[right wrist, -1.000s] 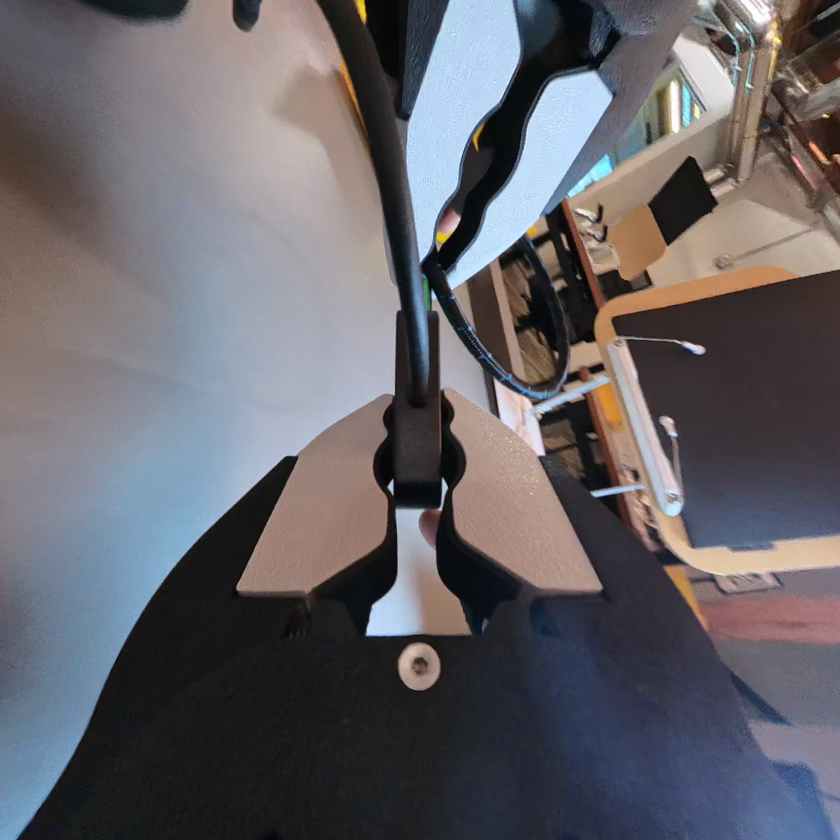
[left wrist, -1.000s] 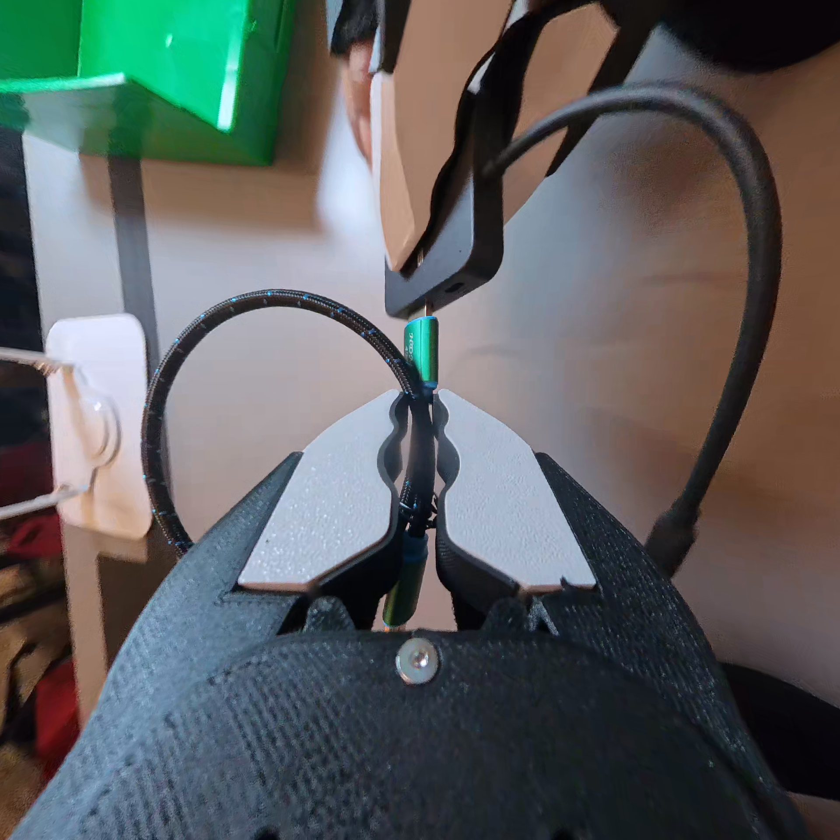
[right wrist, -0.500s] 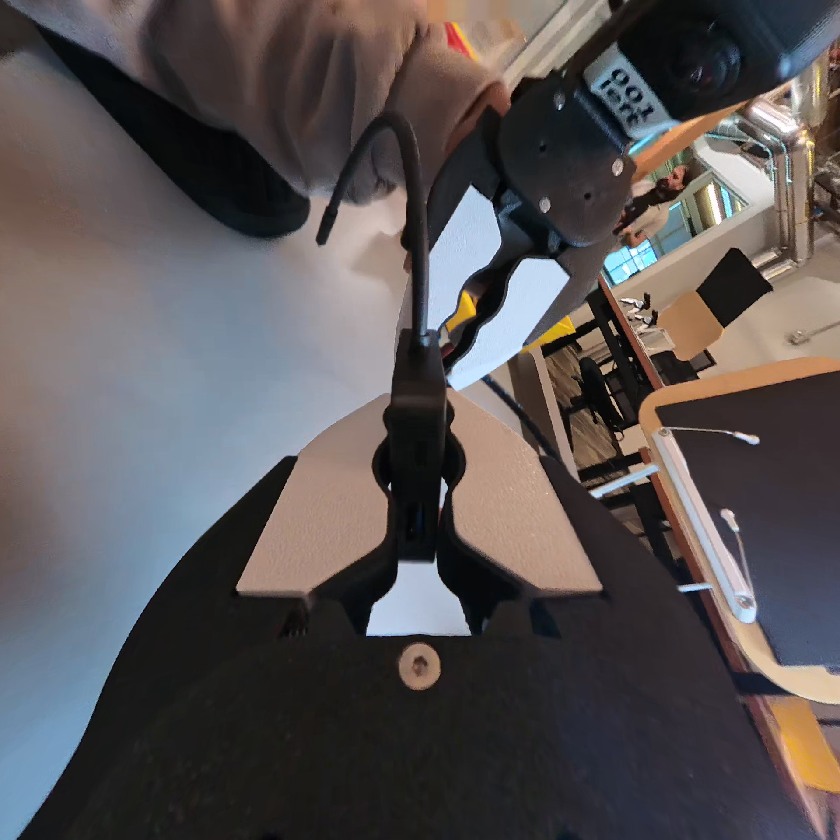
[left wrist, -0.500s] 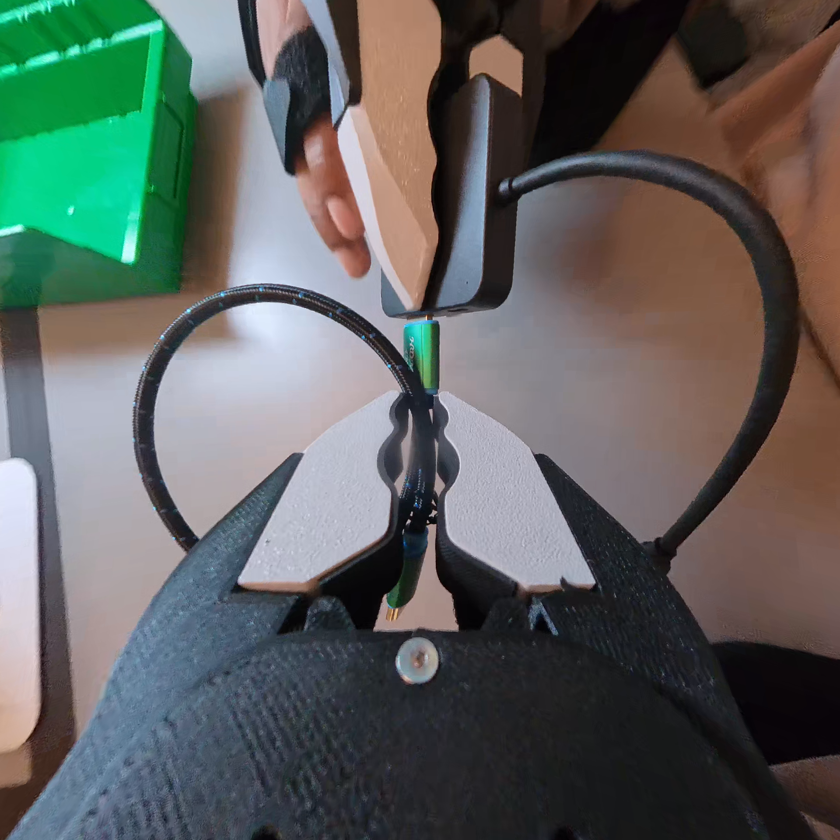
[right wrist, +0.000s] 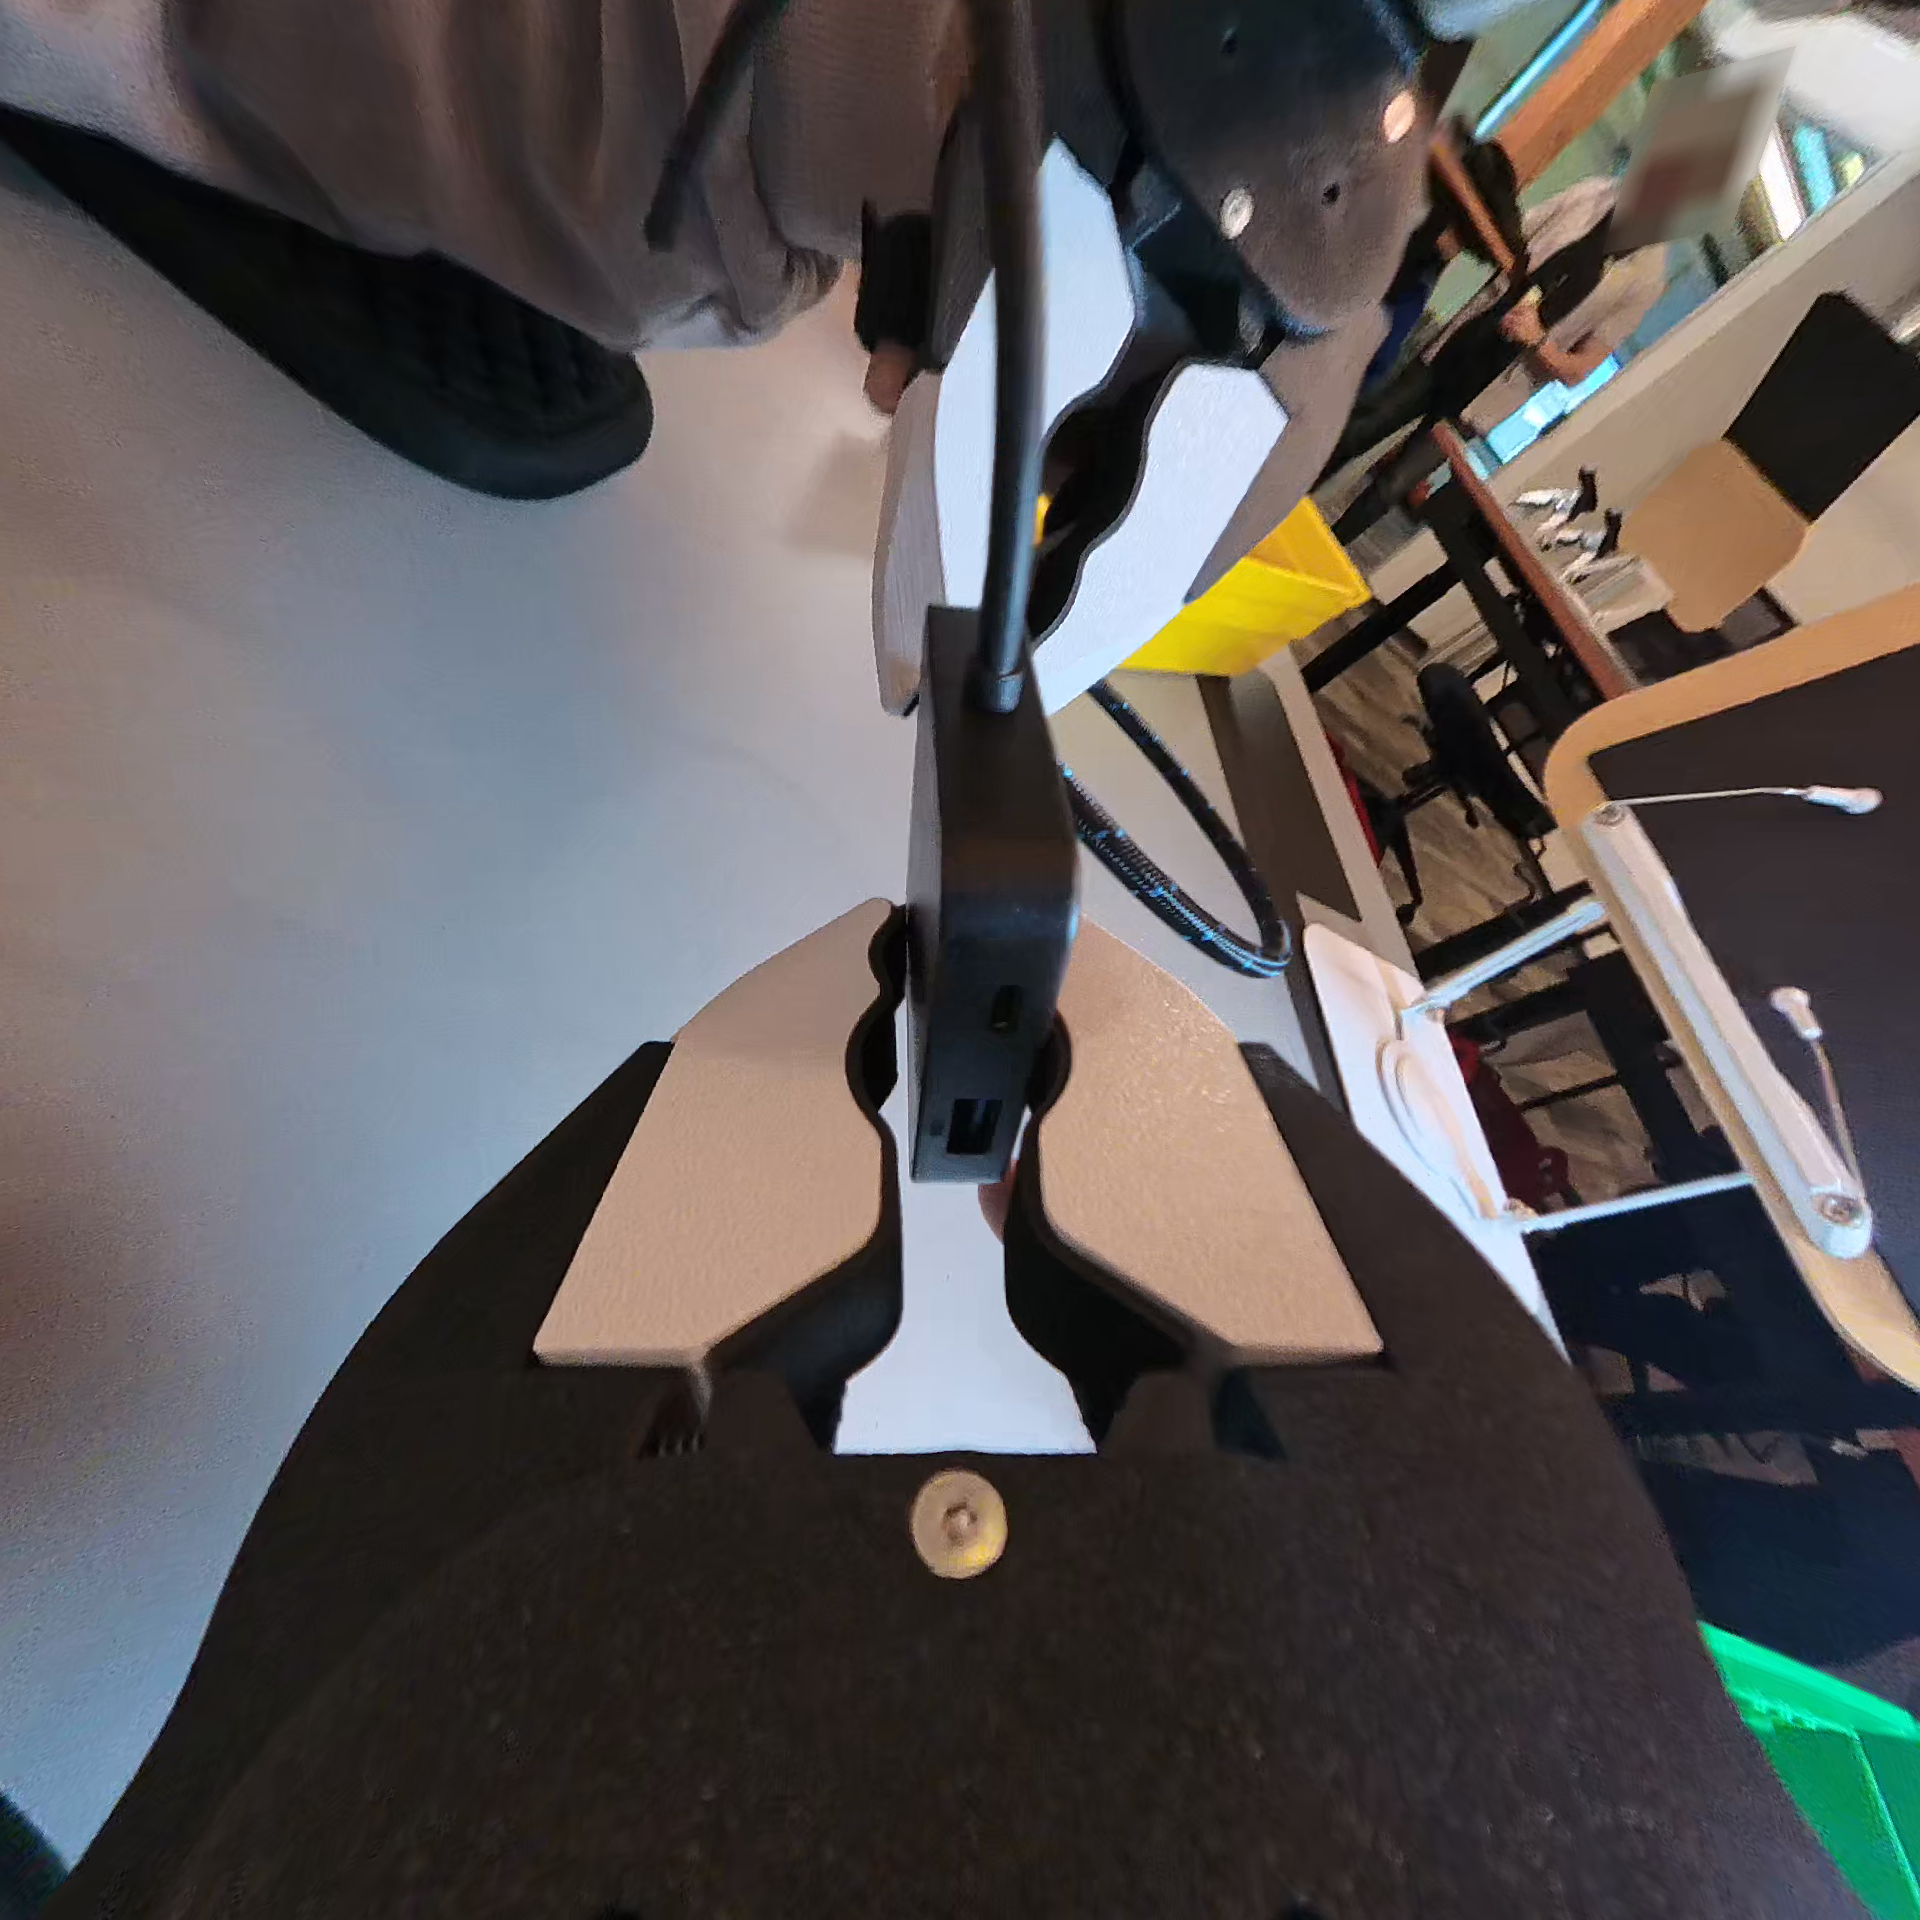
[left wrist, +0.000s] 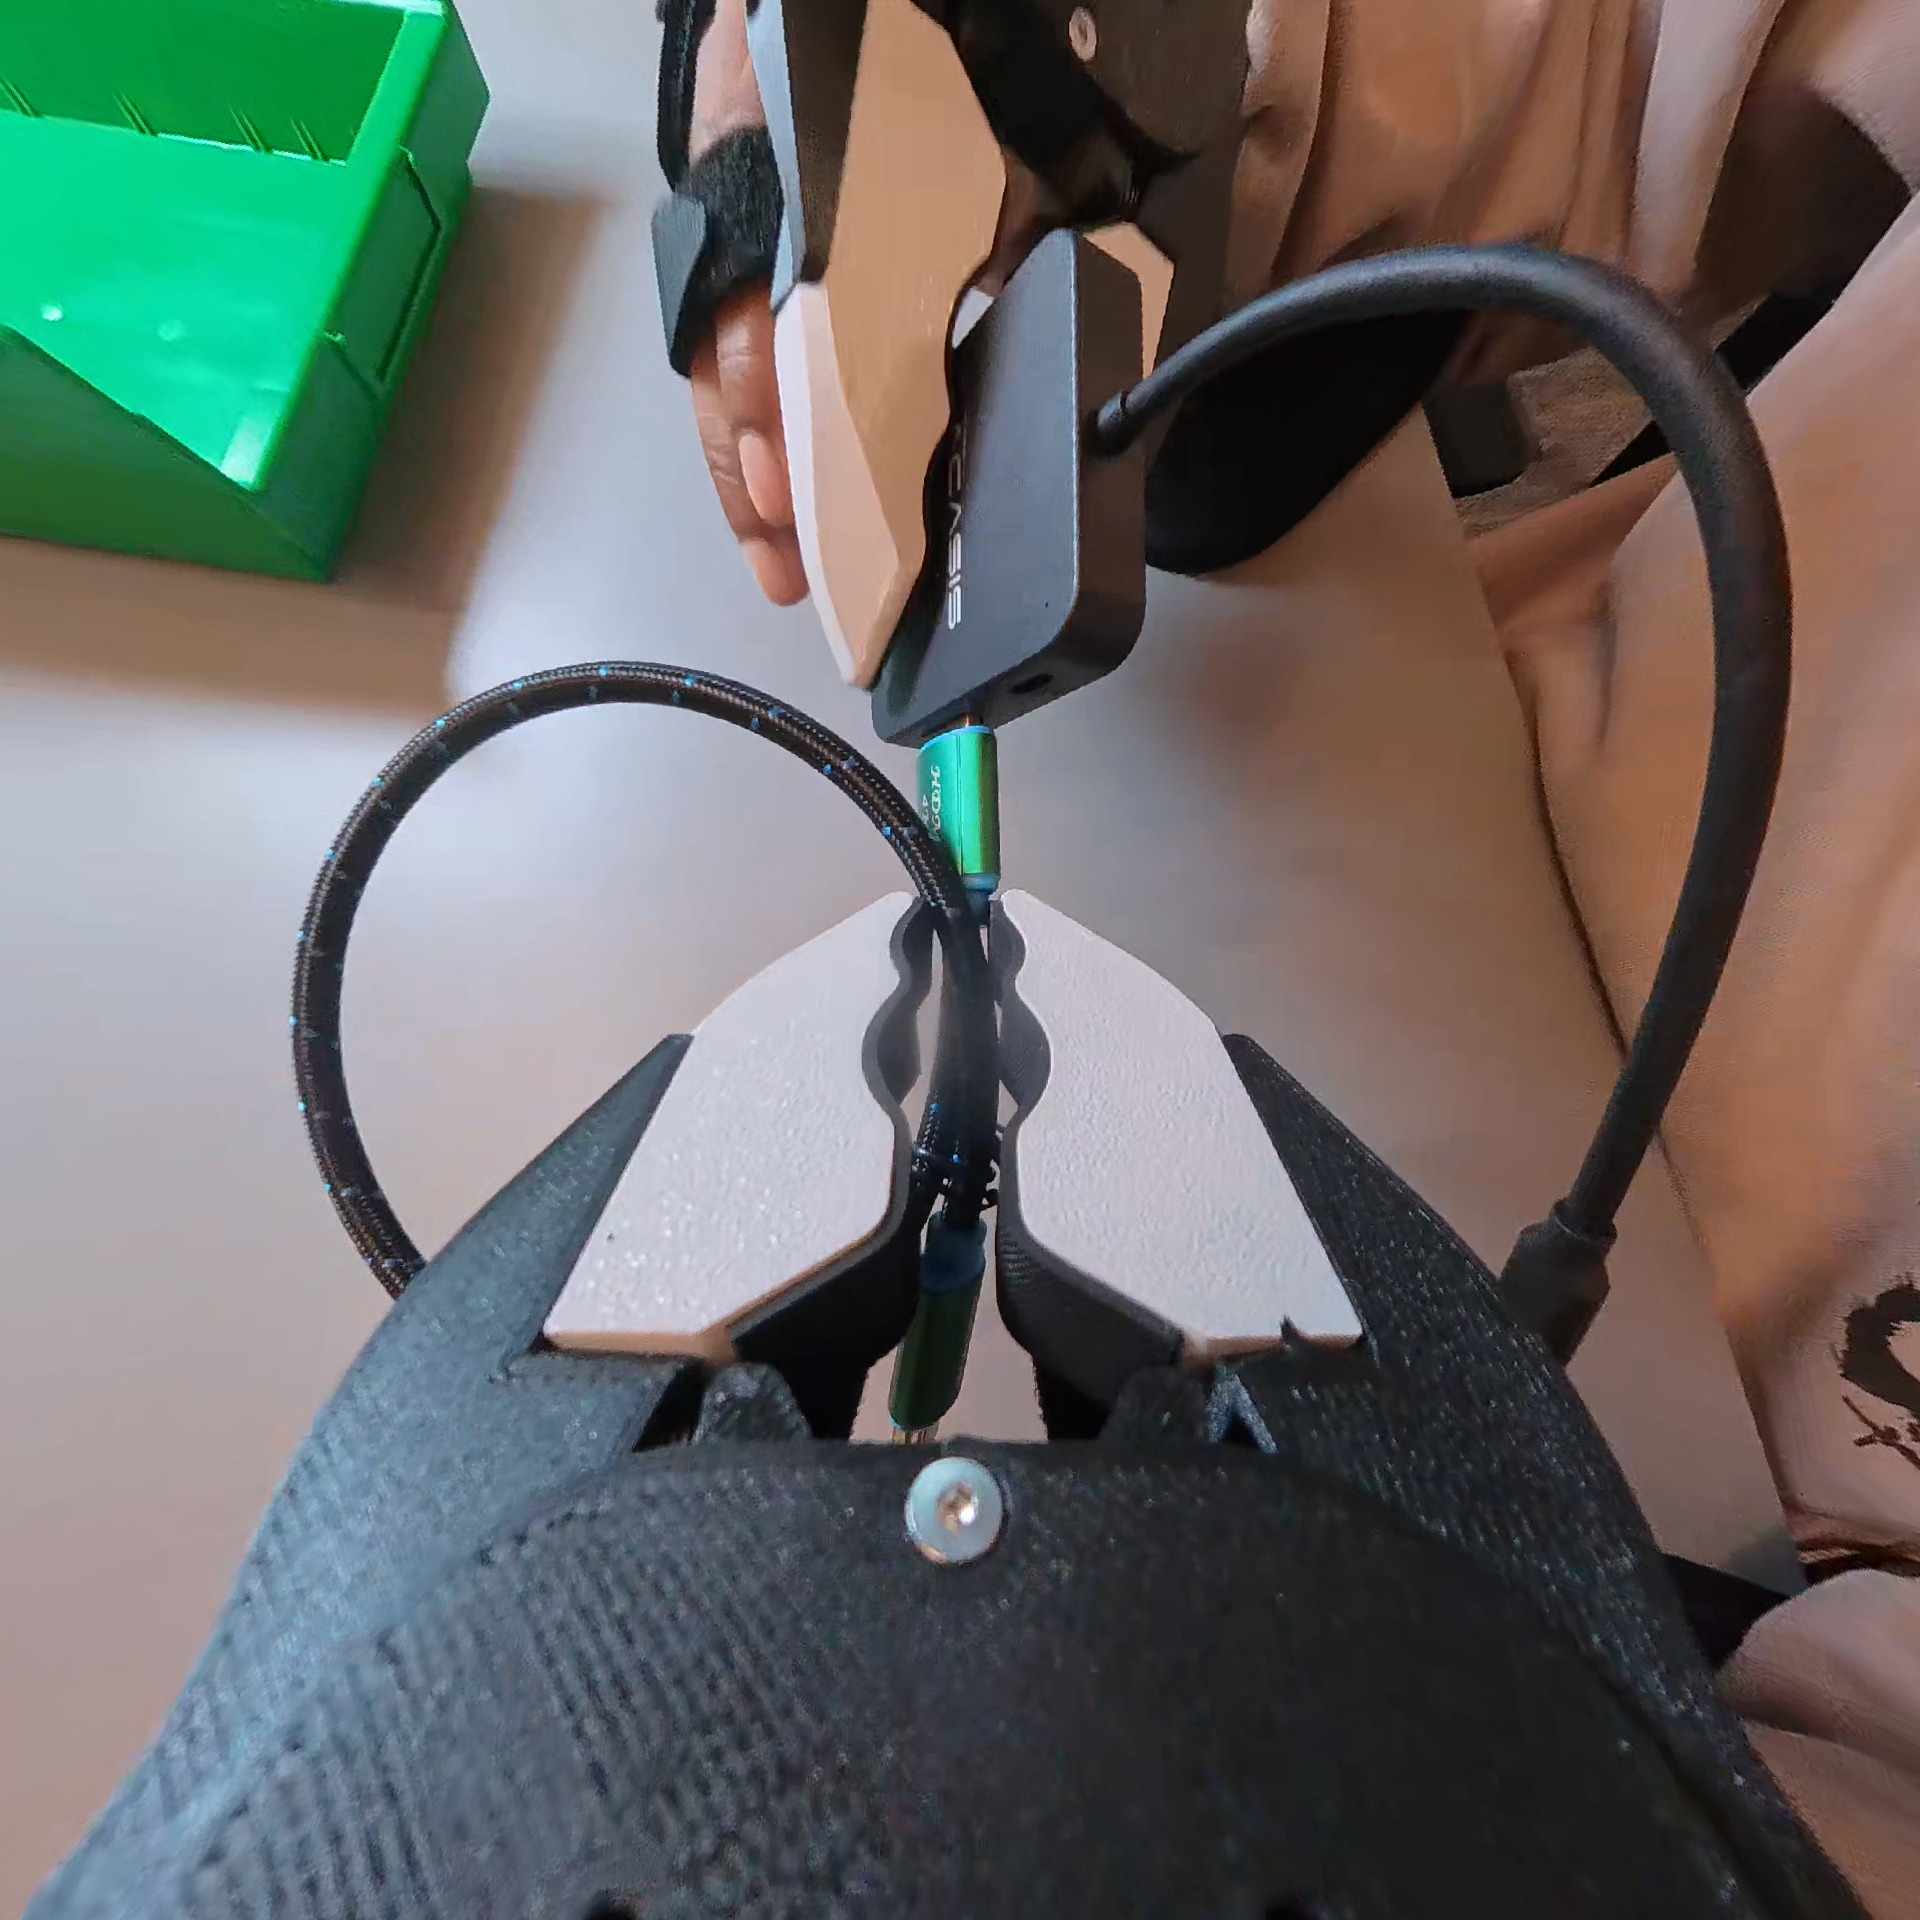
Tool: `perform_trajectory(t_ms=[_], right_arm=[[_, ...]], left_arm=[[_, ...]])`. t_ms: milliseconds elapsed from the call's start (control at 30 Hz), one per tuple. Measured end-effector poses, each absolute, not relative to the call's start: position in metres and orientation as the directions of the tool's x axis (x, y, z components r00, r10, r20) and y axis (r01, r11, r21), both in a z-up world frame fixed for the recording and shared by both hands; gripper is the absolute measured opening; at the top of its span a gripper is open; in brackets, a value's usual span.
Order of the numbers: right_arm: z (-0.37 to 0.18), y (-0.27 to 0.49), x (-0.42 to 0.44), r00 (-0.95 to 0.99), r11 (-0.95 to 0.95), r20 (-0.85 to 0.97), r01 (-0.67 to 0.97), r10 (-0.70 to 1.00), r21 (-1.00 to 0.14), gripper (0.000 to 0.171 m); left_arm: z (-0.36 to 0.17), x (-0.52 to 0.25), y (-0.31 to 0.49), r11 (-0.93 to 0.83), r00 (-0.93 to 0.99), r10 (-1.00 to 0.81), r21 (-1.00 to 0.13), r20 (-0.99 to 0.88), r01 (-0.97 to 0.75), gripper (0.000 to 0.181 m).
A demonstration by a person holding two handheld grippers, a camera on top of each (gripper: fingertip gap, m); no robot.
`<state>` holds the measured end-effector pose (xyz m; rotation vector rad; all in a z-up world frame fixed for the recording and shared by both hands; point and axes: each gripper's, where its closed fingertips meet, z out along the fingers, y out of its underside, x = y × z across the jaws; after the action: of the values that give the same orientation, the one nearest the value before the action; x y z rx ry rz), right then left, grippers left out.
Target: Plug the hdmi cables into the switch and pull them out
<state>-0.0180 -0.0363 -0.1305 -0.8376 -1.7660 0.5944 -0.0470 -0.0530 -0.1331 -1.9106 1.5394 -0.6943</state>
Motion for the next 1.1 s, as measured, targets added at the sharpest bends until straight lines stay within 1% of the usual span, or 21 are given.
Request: perform_trajectory(t_ms=[33,100,233,333,400,667,767,867,967,1100], right_arm=[[-0.133,-0.037,-0.018,-0.221,0.632,0.592,0.267,0.775,-0.728,0.015],[-0.133,-0.043,-0.017,-0.251,0.600,0.547,0.258,0.799,-0.757,0.014],[-0.130,-0.049,-0.013,-0.310,0.468,0.393,0.221,0.866,-0.856,0.014],[-0.127,-0.048,-0.008,-0.331,0.412,0.328,0.227,0.885,-0.883,0.014],[-0.132,-0.049,-0.005,-0.362,0.382,0.276,0.265,0.891,-0.885,0.014],[-0.125,-0.046,-0.002,-0.340,0.369,0.280,0.233,0.898,-0.900,0.015],[-0.127,-0.045,-0.001,-0.345,0.388,0.292,0.253,0.892,-0.886,0.015],[-0.125,-0.046,0.001,-0.357,0.377,0.277,0.251,0.892,-0.892,0.014],[-0.123,-0.049,0.005,-0.391,0.343,0.231,0.246,0.891,-0.906,0.014],[-0.137,-0.053,0.008,-0.430,0.335,0.180,0.317,0.885,-0.887,0.014]], left_arm=[[-0.132,-0.045,-0.054,-0.164,0.192,-0.980,-0.727,0.046,-0.667,0.011],[-0.131,-0.041,-0.058,-0.156,0.164,-0.985,-0.740,0.063,-0.654,0.011],[-0.126,-0.034,-0.063,-0.114,0.112,-0.992,-0.783,0.058,-0.611,0.012],[-0.123,-0.028,-0.061,-0.119,0.120,-0.991,-0.803,0.060,-0.583,0.013],[-0.128,-0.026,-0.062,-0.129,0.117,-0.990,-0.793,0.074,-0.595,0.013],[-0.144,-0.034,-0.056,-0.233,0.167,-0.972,-0.741,0.164,-0.630,0.011],[-0.146,-0.034,-0.055,-0.251,0.169,-0.968,-0.742,0.186,-0.621,0.011],[-0.145,-0.031,-0.057,-0.245,0.148,-0.969,-0.755,0.196,-0.608,0.010],[-0.140,-0.026,-0.061,-0.200,0.107,-0.980,-0.775,0.170,-0.600,0.011],[-0.151,-0.018,-0.067,-0.205,0.087,-0.977,-0.747,0.194,-0.633,0.011]])
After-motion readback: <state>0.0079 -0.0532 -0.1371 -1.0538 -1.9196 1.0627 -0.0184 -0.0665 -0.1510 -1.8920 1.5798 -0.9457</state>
